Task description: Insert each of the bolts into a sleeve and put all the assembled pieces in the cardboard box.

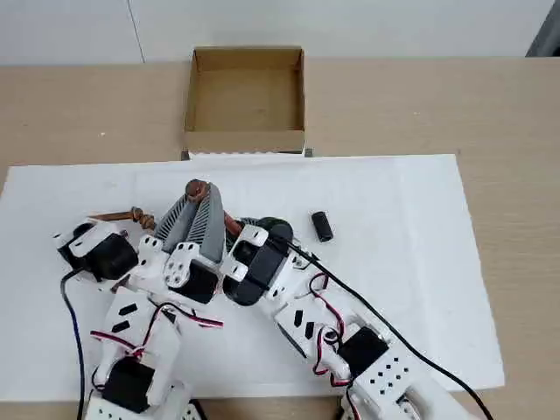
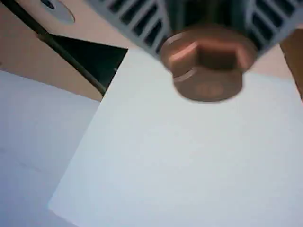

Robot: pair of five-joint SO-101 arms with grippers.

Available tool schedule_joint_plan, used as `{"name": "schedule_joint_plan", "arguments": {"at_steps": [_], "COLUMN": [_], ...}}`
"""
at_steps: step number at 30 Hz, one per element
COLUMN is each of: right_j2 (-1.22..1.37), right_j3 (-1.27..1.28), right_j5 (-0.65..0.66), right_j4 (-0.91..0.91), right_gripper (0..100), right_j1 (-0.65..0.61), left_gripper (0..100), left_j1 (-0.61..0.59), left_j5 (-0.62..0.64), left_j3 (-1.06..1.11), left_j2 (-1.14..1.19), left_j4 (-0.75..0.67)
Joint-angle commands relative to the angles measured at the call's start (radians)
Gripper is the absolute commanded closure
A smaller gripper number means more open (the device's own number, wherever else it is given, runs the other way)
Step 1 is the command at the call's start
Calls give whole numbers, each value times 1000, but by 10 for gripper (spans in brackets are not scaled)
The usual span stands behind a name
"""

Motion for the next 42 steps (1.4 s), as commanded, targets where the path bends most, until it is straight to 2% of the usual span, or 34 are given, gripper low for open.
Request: {"name": "schedule_joint_plan", "arguments": {"at_steps": [1, 5, 12, 21, 25, 31, 39, 42], "right_j2": [-19, -19, -19, -19, -21, -21, -21, -21], "right_j3": [-80, -80, -80, -81, -83, -83, -83, -80], "right_j5": [11, 11, 9, 12, 12, 12, 12, 9], "right_j4": [-22, -24, -24, -24, -24, -25, -25, -25], "right_gripper": [997, 997, 997, 997, 997, 997, 997, 997], "right_j1": [-10, -10, -10, -10, -10, -10, -5, -5], "left_gripper": [994, 994, 994, 994, 994, 994, 987, 910], "left_j1": [-15, -55, -52, 103, 138, 216, 219, 181], "left_j5": [-14, -31, -29, -34, -78, -81, -84, -89], "left_j3": [-5, -4, 15, 62, 70, 68, 65, 64], "left_j2": [-6, -6, -5, -5, -6, -6, -6, -6], "left_j4": [-21, -17, -20, -9, 94, 252, 269, 267]}}
